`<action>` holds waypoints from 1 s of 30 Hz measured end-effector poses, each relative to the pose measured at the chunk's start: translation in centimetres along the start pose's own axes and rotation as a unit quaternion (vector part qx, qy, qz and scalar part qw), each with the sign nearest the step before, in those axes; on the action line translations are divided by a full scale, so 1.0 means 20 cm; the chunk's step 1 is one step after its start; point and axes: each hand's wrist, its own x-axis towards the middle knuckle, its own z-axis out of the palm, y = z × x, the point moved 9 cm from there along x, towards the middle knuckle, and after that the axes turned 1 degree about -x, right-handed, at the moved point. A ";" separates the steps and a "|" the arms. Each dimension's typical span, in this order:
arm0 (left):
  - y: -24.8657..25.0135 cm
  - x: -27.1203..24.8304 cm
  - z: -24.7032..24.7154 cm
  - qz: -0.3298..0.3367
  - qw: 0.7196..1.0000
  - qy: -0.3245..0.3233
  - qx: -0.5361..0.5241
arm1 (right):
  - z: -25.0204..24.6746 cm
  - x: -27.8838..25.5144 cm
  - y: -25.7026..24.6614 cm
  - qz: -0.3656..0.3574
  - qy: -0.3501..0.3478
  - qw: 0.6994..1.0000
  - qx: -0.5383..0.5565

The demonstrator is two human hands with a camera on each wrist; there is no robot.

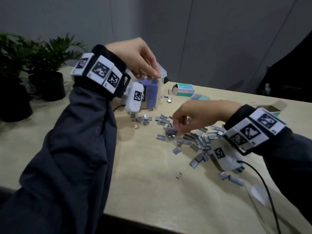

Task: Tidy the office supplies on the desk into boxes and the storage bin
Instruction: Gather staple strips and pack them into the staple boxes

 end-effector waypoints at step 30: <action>0.05 0.21 0.51 -0.058 0.942 -0.008 -0.330 | -0.37 -0.31 0.41 0.147 0.349 0.921 0.093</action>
